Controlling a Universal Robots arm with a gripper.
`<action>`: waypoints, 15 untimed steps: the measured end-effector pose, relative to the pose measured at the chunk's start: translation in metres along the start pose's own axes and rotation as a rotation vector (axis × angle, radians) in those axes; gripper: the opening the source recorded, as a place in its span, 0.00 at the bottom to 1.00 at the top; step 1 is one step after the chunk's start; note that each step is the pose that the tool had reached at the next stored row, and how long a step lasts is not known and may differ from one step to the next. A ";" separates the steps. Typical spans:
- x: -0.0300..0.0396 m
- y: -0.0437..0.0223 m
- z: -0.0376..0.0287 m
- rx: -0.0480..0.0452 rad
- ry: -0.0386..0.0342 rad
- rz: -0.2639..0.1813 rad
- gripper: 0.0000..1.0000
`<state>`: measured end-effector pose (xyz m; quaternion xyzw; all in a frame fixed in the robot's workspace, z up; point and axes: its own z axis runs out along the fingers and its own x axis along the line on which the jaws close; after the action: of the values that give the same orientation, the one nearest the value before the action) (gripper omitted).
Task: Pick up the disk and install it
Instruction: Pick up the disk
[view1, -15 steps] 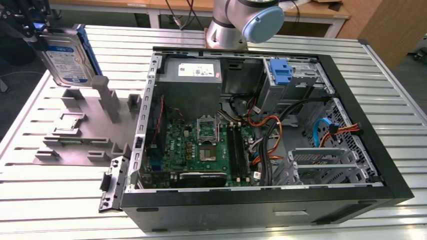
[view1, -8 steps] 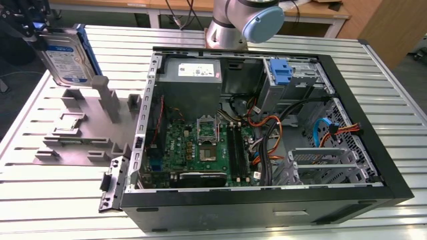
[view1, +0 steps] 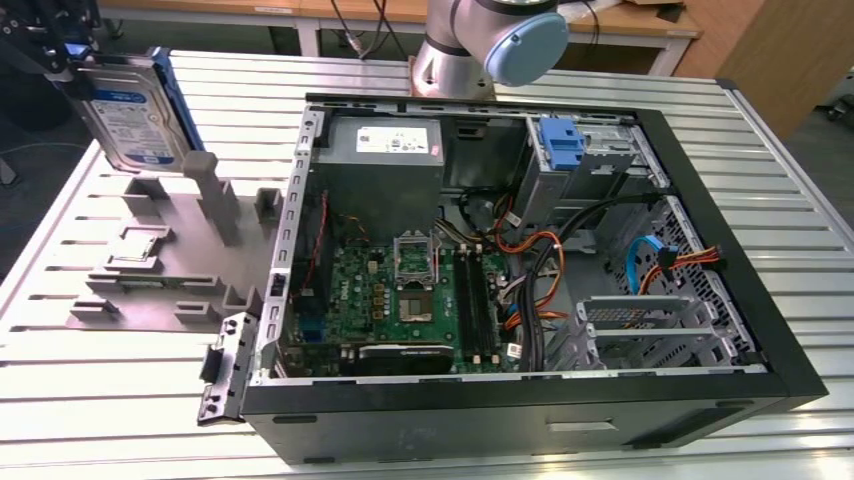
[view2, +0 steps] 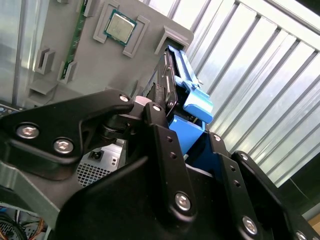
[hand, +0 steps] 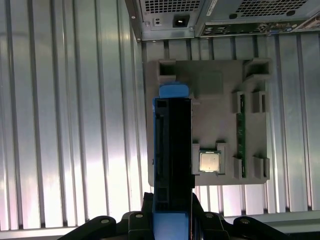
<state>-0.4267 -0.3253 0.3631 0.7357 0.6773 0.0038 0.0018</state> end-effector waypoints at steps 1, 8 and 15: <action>0.0000 0.0000 -0.0006 0.0001 -0.0001 0.001 0.37; 0.0000 0.0000 -0.0035 -0.0003 -0.0001 0.004 0.37; 0.0000 0.0000 -0.0048 -0.0010 -0.0008 0.008 0.37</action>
<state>-0.4267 -0.3253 0.3679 0.7385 0.6742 0.0039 0.0025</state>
